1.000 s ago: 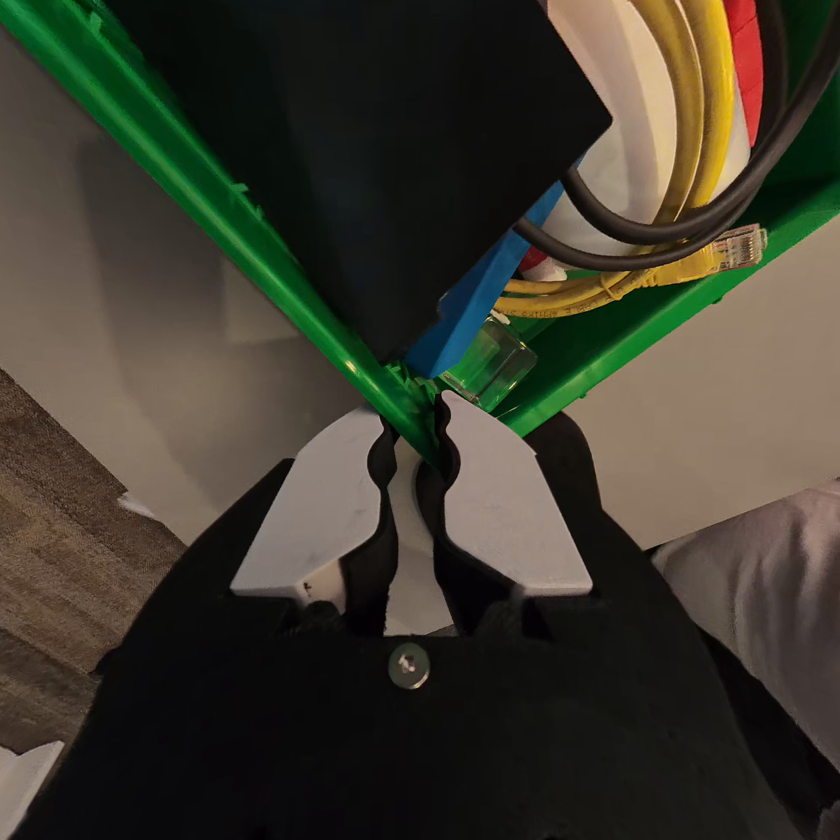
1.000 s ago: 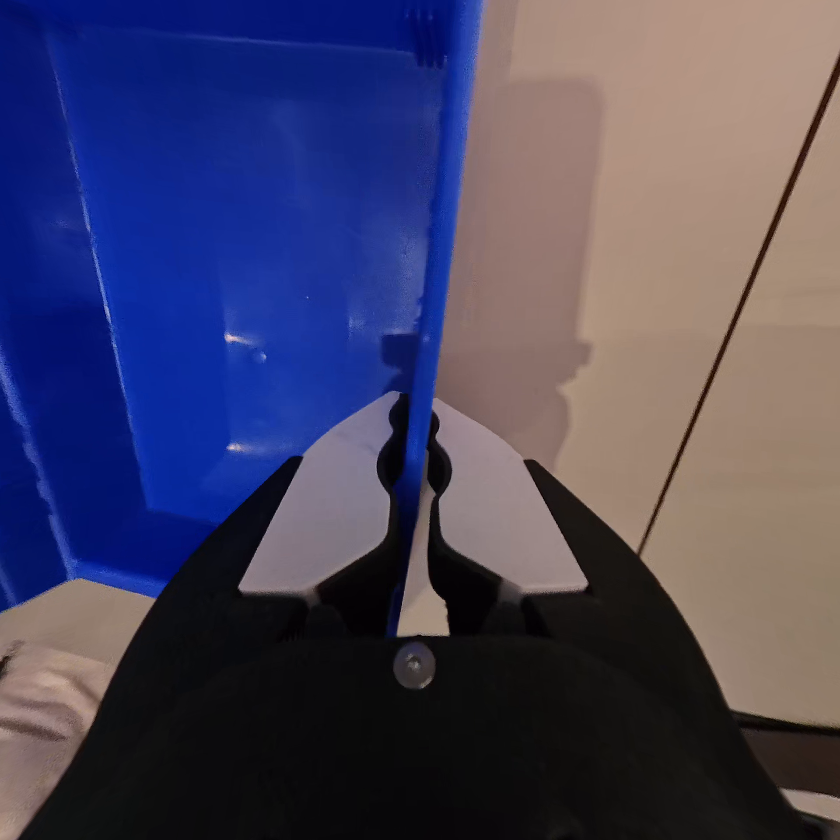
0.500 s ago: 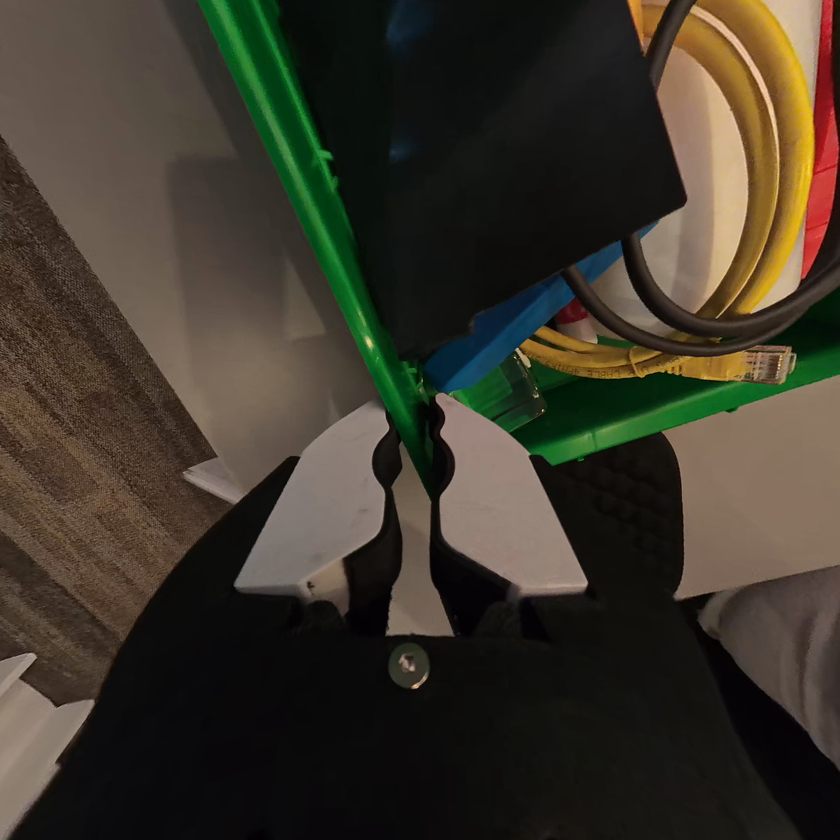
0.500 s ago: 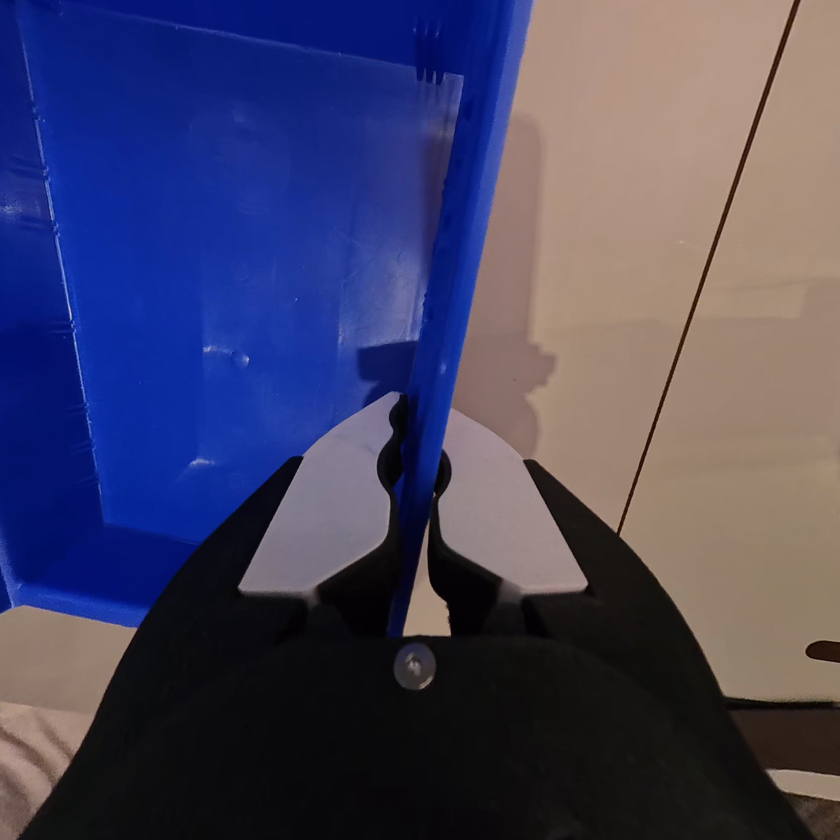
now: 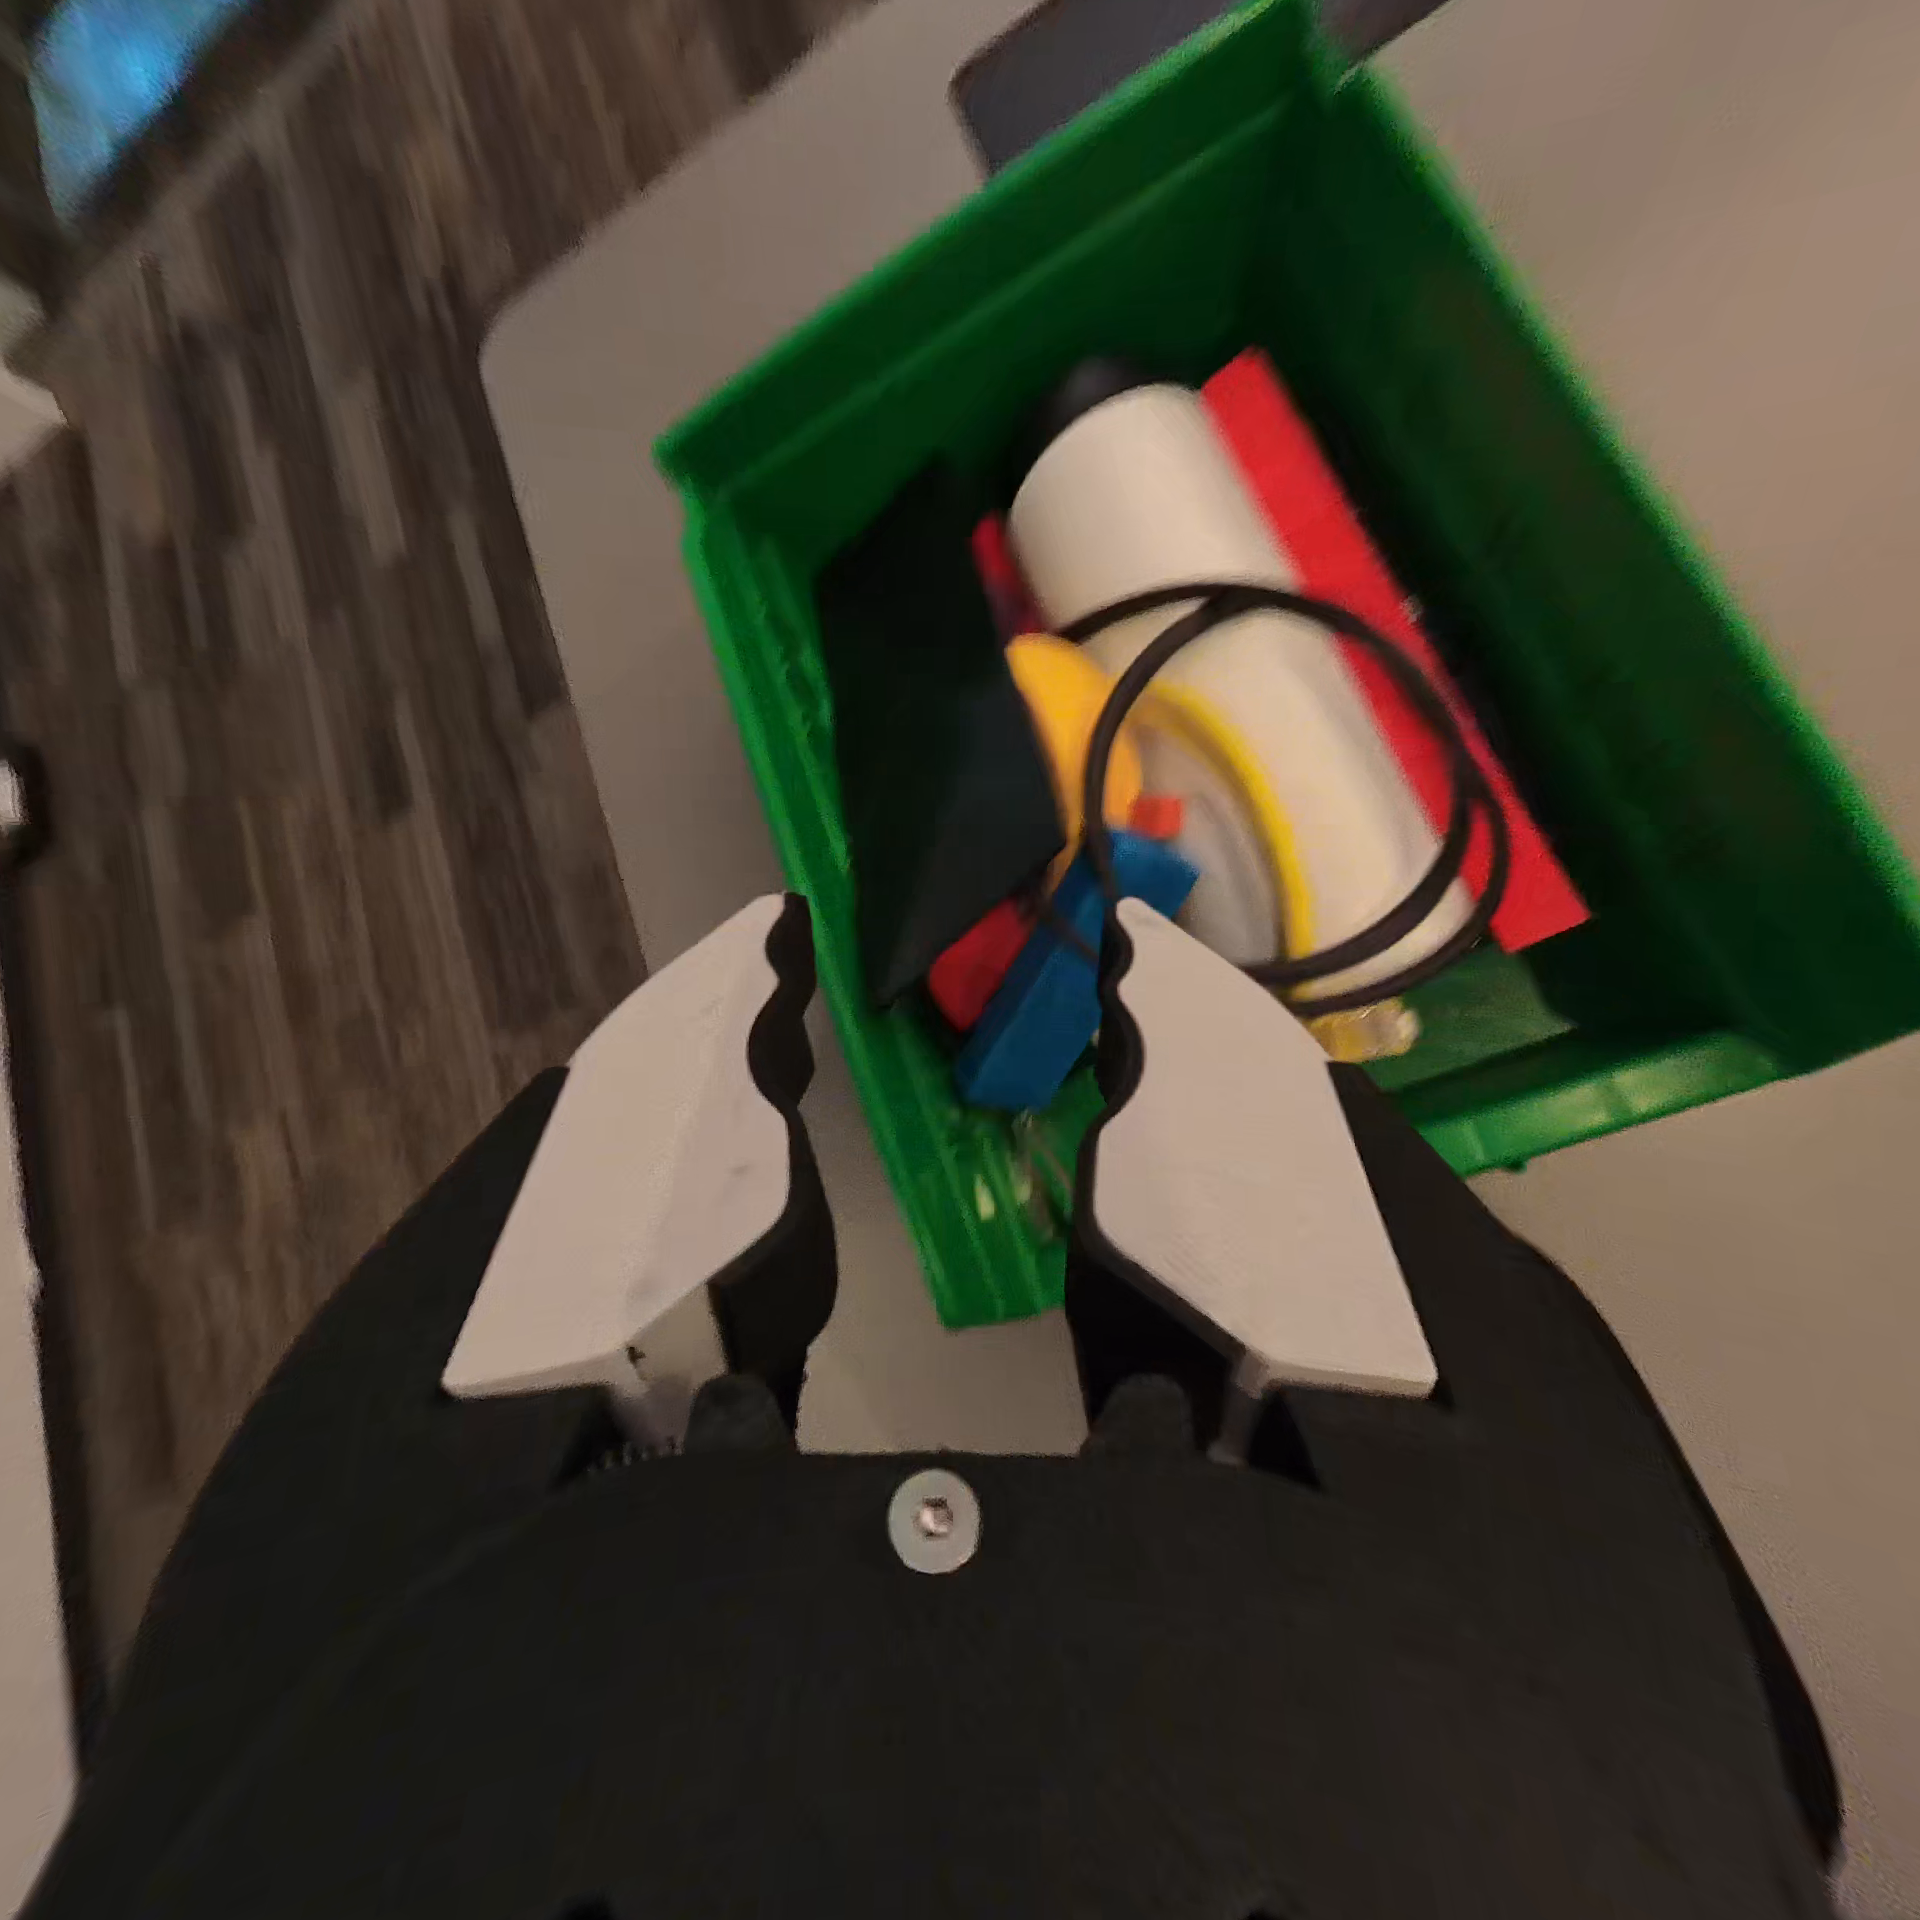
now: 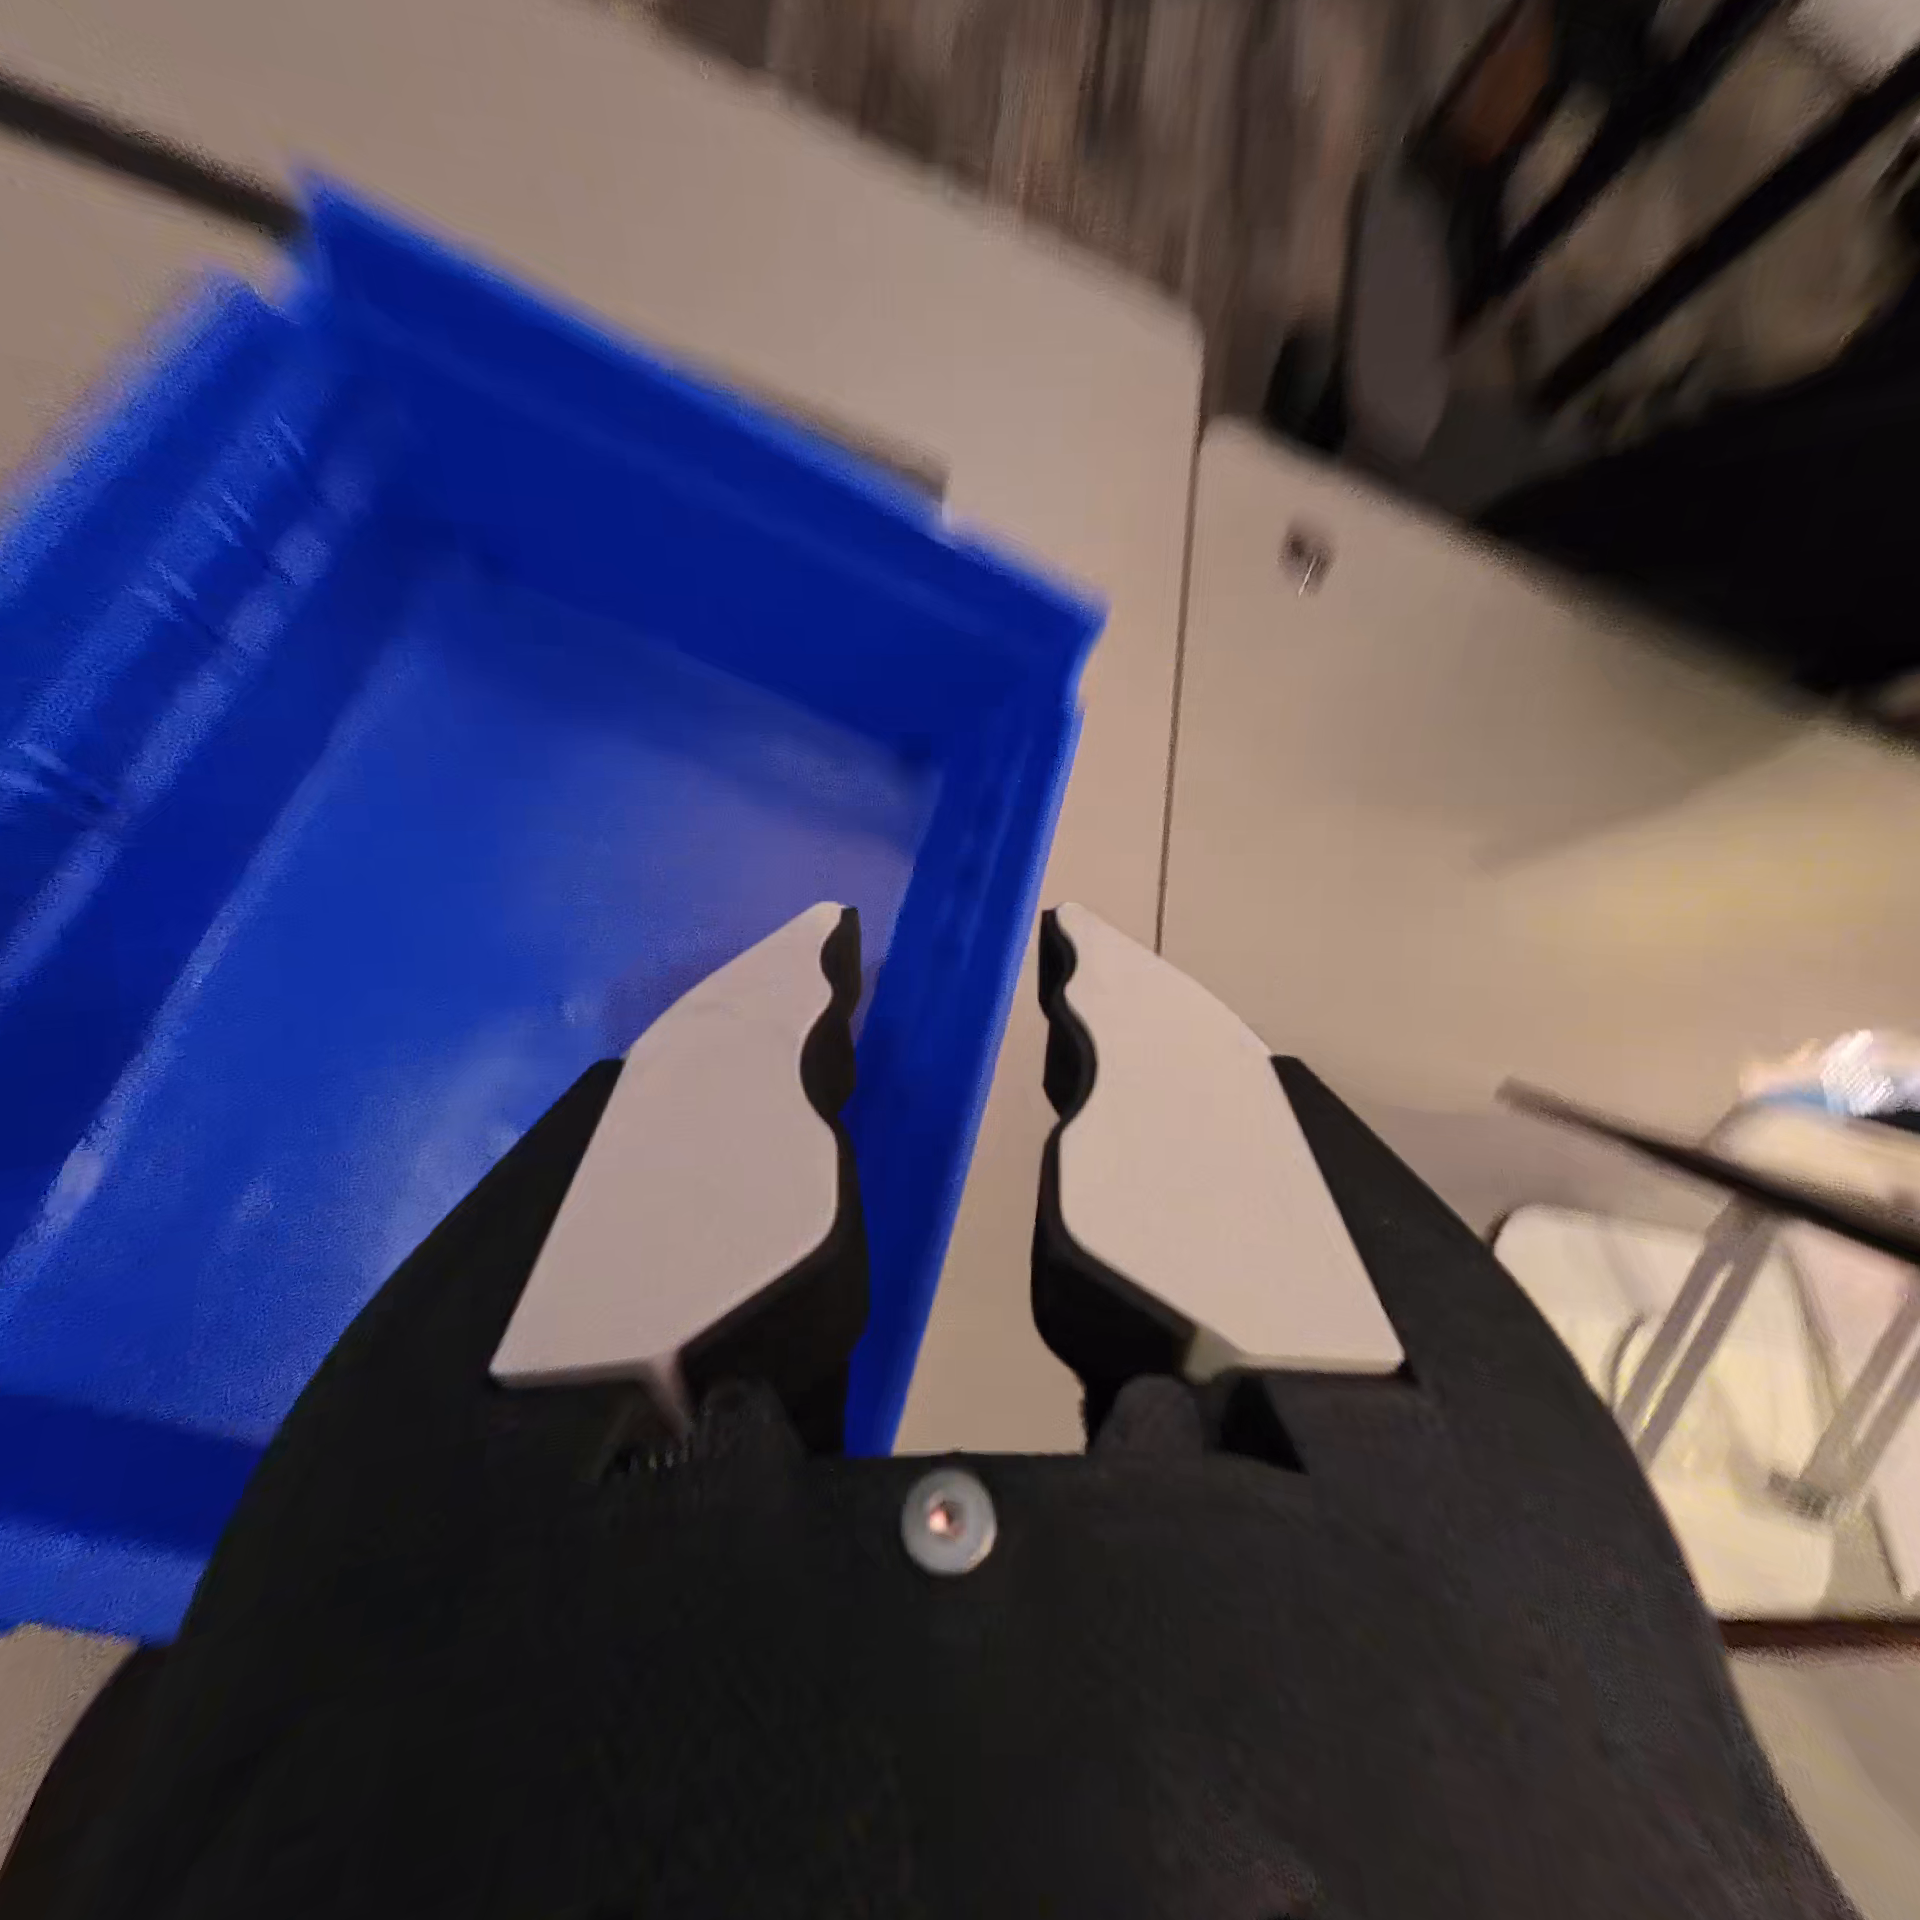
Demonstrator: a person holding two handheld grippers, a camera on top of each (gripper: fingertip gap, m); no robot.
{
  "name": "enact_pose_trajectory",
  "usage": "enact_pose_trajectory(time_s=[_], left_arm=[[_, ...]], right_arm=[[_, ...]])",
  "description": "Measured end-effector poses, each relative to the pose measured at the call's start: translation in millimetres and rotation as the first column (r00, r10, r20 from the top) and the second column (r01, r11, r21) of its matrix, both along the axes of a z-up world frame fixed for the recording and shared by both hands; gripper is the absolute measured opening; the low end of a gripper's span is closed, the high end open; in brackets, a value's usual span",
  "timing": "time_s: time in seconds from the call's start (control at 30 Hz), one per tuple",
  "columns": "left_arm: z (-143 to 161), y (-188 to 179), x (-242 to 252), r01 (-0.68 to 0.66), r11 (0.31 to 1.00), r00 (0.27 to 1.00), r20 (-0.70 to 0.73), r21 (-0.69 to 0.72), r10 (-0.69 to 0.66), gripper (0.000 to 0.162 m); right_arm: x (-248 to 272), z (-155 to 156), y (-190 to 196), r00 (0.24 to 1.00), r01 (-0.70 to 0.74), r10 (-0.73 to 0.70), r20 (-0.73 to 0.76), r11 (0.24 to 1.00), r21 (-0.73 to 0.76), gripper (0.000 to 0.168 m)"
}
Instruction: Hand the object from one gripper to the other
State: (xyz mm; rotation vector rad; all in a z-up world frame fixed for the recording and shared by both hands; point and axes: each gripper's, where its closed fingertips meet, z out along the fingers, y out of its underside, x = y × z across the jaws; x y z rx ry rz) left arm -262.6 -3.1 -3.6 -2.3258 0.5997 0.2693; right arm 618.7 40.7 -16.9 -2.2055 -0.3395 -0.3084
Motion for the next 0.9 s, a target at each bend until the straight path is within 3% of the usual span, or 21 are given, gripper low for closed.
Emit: enact_pose_trajectory(time_s=[0.03, 0.1, 0.17, 0.27, 0.4, 0.43, 0.5, 0.67, 0.8, 0.87, 0.9], left_arm=[[1.0, 5.8, 11.1, 0.034, 0.999, 0.998, -0.050, 0.033, -0.032, 0.052], [-5.5, 18.0, 15.5, 0.063, 0.996, 0.977, -0.209, 0.065, -0.048, 0.045], [-23.9, 22.8, 17.8, 0.077, 0.997, 0.961, -0.267, 0.003, -0.073, 0.044], [-44.4, 26.2, 11.8, 0.057, 0.996, 0.953, -0.294, -0.071, -0.076, 0.047], [-59.5, 30.4, -2.1, 0.046, 0.994, 0.922, -0.379, -0.098, -0.080, 0.029], [-60.6, 31.9, -3.0, 0.054, 0.994, 0.916, -0.392, -0.093, -0.087, 0.014], [-57.6, 34.6, -6.7, 0.070, 0.995, 0.890, -0.445, -0.077, -0.097, 0.007], [-14.0, 34.8, -9.9, 0.034, 0.999, 0.893, -0.449, -0.024, -0.041, 0.002], [59.5, 30.3, 8.5, 0.009, 0.990, 0.952, -0.306, 0.142, 0.035, 0.001], [101.6, 20.0, 38.6, 0.033, 0.962, 0.987, -0.159, 0.269, 0.011, 0.001], [121.7, 12.2, 62.5, 0.063, 0.938, 0.997, -0.054, 0.340, -0.047, 0.001]], right_arm=[[-13.0, 22.7, 0.0, 0.999, -0.037, 0.035, 0.018, 0.993, 0.114, 0.034], [-40.4, 61.7, -6.2, 0.995, -0.094, 0.085, 0.043, 0.950, 0.298, 0.034], [-65.4, 89.2, -16.2, 0.991, -0.134, 0.120, 0.062, 0.903, 0.407, 0.034], [-100.4, 112.9, -34.5, 0.972, -0.233, 0.188, 0.141, 0.849, 0.473, 0.035], [-124.3, 130.2, -56.9, 0.940, -0.313, 0.185, 0.285, 0.800, 0.512, 0.035], [-127.9, 132.1, -60.0, 0.936, -0.320, 0.182, 0.300, 0.793, 0.518, 0.035], [-135.0, 133.1, -63.0, 0.934, -0.330, 0.189, 0.304, 0.782, 0.529, 0.039], [-157.2, 127.8, -64.7, 0.926, -0.373, 0.268, 0.268, 0.769, 0.519, 0.043], [-194.2, 128.4, -68.8, 0.902, -0.419, 0.400, 0.162, 0.725, 0.547, 0.042], [-236.4, 137.6, -82.9, 0.834, -0.453, 0.551, 0.035, 0.647, 0.613, 0.039], [-263.2, 144.7, -94.3, 0.764, -0.476, 0.645, -0.025, 0.590, 0.652, 0.037]])
